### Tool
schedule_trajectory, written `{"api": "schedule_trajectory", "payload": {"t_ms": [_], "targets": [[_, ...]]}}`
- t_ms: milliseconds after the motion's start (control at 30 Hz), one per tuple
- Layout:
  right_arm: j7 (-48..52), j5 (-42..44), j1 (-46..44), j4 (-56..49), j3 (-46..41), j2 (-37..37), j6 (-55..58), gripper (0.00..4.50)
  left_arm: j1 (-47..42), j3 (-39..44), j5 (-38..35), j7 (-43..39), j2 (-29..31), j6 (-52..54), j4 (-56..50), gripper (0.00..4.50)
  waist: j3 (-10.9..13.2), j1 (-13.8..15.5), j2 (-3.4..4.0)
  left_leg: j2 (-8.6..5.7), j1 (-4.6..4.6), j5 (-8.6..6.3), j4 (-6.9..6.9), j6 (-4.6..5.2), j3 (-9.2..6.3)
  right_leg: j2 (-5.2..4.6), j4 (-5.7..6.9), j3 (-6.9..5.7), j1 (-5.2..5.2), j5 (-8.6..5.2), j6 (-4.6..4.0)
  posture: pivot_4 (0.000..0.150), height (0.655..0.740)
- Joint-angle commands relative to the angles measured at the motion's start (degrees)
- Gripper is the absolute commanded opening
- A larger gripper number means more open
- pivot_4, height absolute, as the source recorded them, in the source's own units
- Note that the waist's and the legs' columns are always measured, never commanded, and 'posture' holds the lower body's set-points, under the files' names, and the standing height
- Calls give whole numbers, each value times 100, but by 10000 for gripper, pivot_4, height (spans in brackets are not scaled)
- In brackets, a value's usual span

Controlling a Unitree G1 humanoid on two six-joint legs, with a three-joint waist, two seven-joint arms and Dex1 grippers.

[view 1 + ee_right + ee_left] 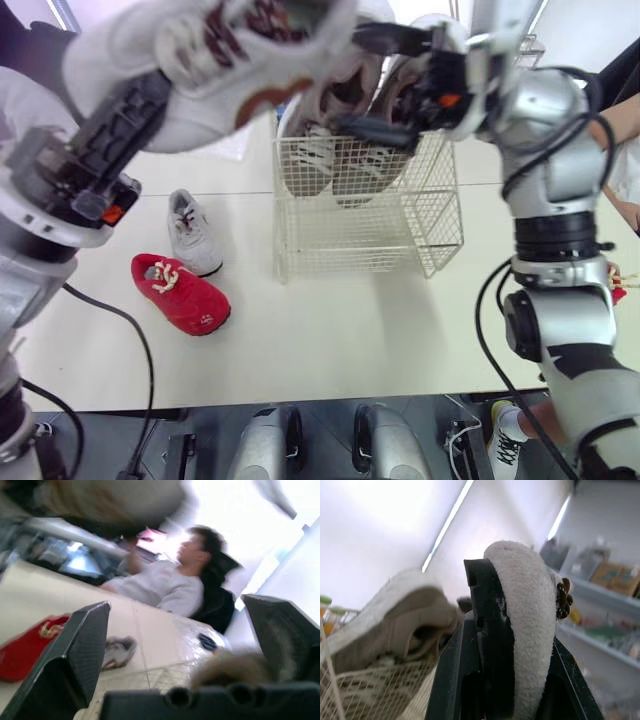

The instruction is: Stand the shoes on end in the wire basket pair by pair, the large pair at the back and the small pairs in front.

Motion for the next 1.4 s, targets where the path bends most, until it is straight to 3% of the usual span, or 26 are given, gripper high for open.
{"api": "schedule_trajectory", "payload": {"t_ms": [33,133,267,467,1000,1100,1267,1333,1400], "targets": [[-1131,2016,445,-747,-1065,365,1788,44286,-192,-35,169,67,-510,-578,-260,3639,-1,4,-1,0,3,0,0,1,0,0,-2,0,4,1,-1,1500,7371],[-2705,3997,878,-1485,-1538,1340,2728,44286,-466,-371,570,-95,-994,-787,-153,3639,-2,-38,-2,5,16,0,0,1,1,3,8,2,11,2,-4,1500,7371],[-4094,4973,1247,-2328,-1215,2397,2897,44286,-865,-786,1088,-416,-1411,-834,181,3639,-3,-62,3,11,22,5,-8,-5,2,17,17,2,9,3,-5,1500,7371],[-4771,4969,1322,-2785,-725,2986,2609,44286,-1179,-1200,1533,-776,-1733,-703,547,3639,-9,-29,-9,1,19,-3,-2,11,6,12,7,2,13,3,-3,1500,7371],[-4389,4244,1020,-2562,-368,2903,1824,44286,-715,-1562,1909,-816,-2051,-480,309,3639,-9,-49,-10,2,16,-7,0,17,5,12,5,2,11,3,-2,1500,7371],[-4330,4174,1003,-2549,-351,2912,1753,36167,-661,-1573,1953,-820,-2075,-480,298,3639,-9,-52,-10,1,15,-7,0,17,5,11,4,2,11,3,-2,1500,7371],[-4269,4117,967,-2549,-328,2887,1734,11949,-630,-1558,1976,-782,-2032,-448,282,3639,-9,-60,-10,3,15,-7,-1,17,5,12,4,2,10,3,-2,1500,7371],[-4223,4110,911,-2544,-351,2833,1739,6516,-615,-1560,1981,-774,-1963,-391,284,13954,-9,-57,-10,3,15,-7,-2,17,5,11,4,2,10,3,-2,1500,7371],[-4072,4042,792,-2497,-402,2667,1738,6409,-571,-1549,2002,-721,-1847,-316,272,22100,-9,-56,-9,3,15,-7,-1,17,5,11,4,2,10,3,-2,1500,7371]]}}
